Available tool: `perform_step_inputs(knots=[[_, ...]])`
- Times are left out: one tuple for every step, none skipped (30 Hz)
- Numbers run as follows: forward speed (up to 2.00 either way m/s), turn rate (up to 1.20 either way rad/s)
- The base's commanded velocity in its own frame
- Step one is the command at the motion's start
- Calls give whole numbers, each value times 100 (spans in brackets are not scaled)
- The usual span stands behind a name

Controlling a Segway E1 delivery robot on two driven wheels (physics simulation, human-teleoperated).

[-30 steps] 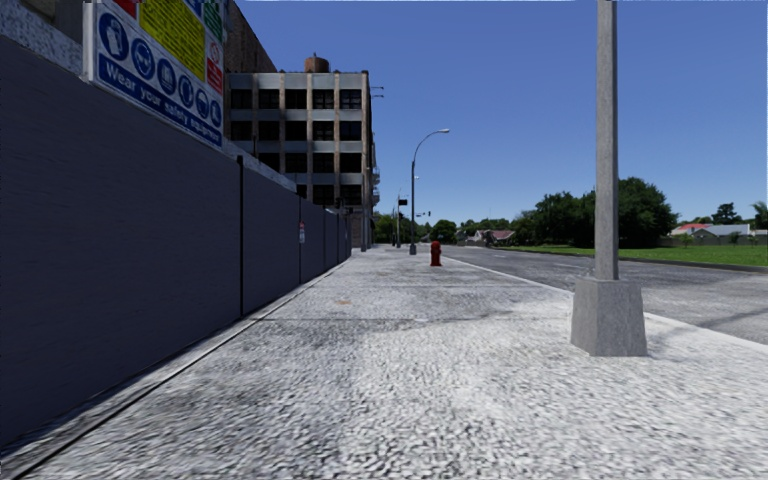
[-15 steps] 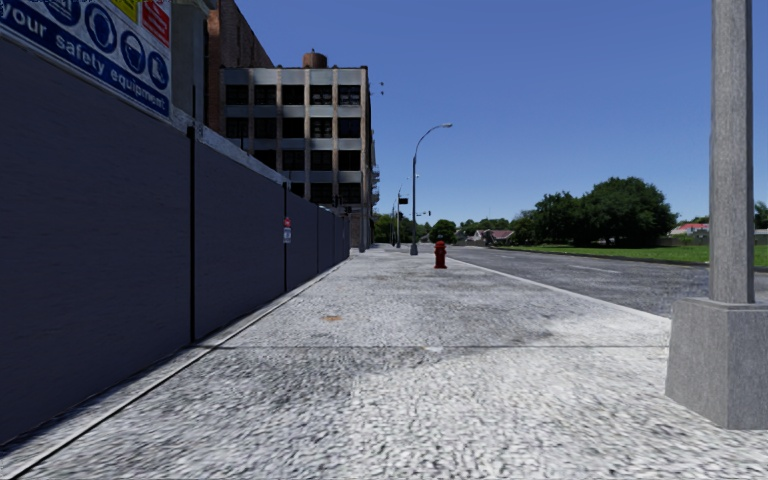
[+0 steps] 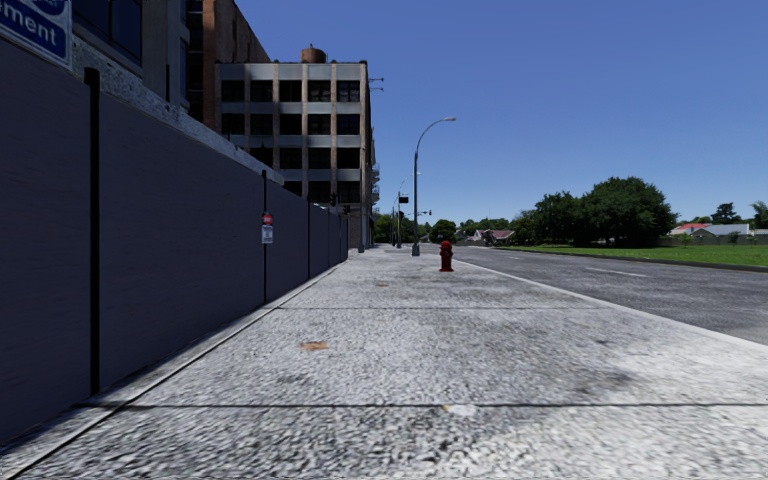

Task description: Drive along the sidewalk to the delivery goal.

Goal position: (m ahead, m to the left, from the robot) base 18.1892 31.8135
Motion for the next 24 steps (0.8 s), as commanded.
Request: perform_step_inputs(knots=[[200, 0], [200, 0], [200, 0], [200, 0], [200, 0], [200, 0], [200, 0], [200, 0], [200, 0], [200, 0], [200, 0], [200, 0], [200, 0], [200, 0], [200, 0], [200, 0], [200, 0], [200, 0], [200, 0], [200, 0], [200, 0], [200, 0], [200, 0], [200, 0]])
